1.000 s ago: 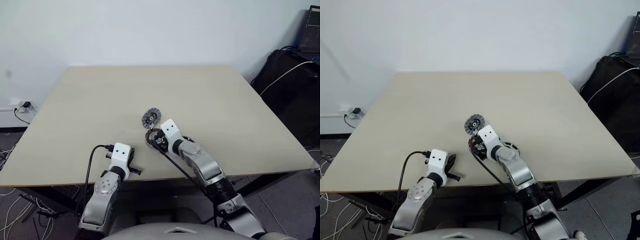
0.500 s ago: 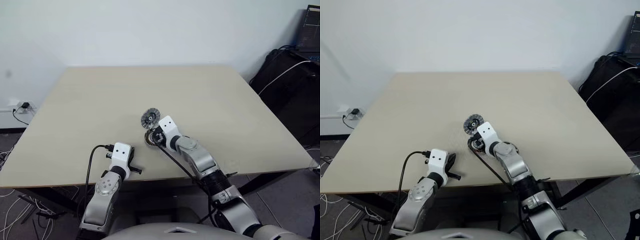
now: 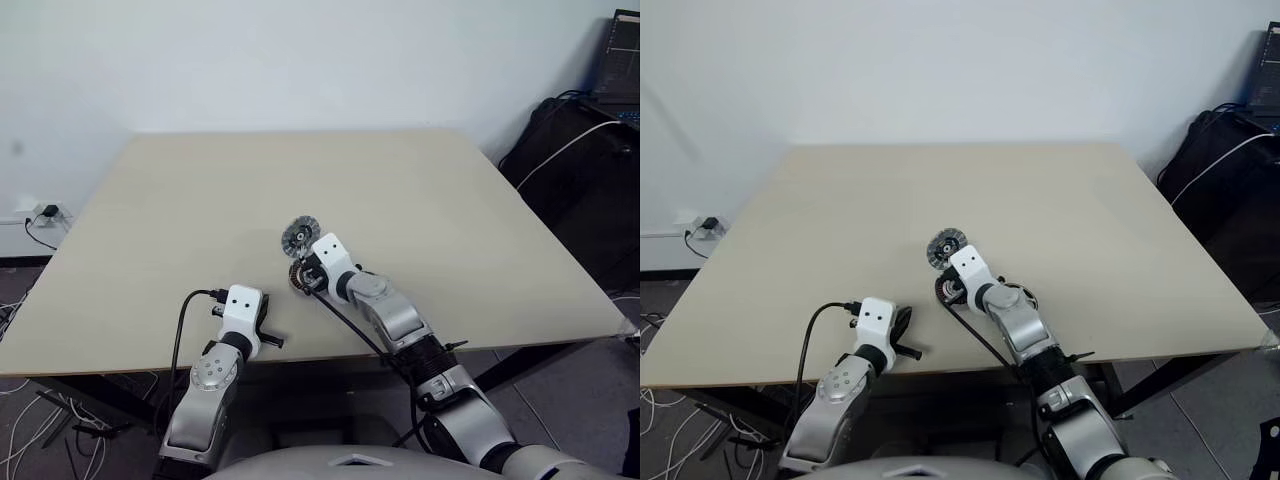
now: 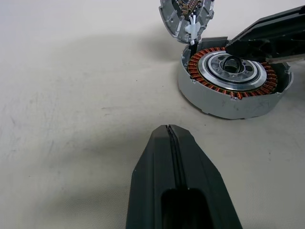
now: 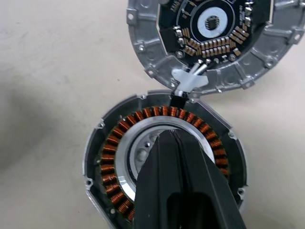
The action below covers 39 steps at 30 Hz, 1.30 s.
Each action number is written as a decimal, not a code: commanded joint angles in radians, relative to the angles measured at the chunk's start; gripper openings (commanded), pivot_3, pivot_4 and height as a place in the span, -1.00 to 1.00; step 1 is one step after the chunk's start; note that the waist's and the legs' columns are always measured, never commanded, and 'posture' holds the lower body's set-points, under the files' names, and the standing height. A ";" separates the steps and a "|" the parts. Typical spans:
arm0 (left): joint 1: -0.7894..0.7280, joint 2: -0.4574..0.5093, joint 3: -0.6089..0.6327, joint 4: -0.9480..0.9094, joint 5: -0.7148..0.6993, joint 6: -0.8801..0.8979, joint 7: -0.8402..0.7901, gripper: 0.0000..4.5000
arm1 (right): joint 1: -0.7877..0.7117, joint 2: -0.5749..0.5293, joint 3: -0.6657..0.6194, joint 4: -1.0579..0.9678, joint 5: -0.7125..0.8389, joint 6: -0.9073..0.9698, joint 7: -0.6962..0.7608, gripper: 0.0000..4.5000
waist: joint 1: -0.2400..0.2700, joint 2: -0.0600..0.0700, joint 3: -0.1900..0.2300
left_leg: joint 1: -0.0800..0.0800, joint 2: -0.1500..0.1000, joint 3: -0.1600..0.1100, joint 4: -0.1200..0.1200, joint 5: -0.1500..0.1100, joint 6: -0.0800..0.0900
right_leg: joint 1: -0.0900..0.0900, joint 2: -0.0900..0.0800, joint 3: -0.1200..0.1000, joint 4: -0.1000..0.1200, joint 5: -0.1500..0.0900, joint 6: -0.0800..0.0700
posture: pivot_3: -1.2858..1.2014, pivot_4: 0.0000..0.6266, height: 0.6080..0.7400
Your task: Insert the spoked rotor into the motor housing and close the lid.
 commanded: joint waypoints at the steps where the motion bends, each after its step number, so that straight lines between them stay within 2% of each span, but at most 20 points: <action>1: -0.007 -0.002 -0.010 -0.041 0.003 -0.024 0.002 -1.00 | -0.027 0.007 -0.006 -0.008 -0.006 -0.020 0.008 -0.99 | 0.000 0.000 0.000 | 0.000 0.000 0.000 0.000 0.000 0.000 | 0.000 0.000 0.000 0.000 0.000 0.000 | 0.03 -1.00 1.00; 28: -0.010 0.009 -0.028 -0.033 0.020 -0.052 0.001 -1.00 | -0.108 0.018 -0.039 0.164 -0.024 -0.092 -0.004 -0.99 | -0.001 0.002 0.001 | 0.000 0.000 0.000 0.000 0.000 0.000 | 0.000 0.000 0.000 0.000 0.000 0.000 | 0.03 -1.00 1.00; 39: -0.013 0.013 -0.036 -0.030 0.019 -0.047 -0.006 -1.00 | -0.072 0.024 -0.058 0.046 0.011 -0.095 0.031 -0.99 | -0.001 0.002 0.001 | -0.001 0.000 0.000 -0.001 0.000 0.000 | -0.001 0.000 0.000 0.000 0.000 0.000 | 0.03 -1.00 1.00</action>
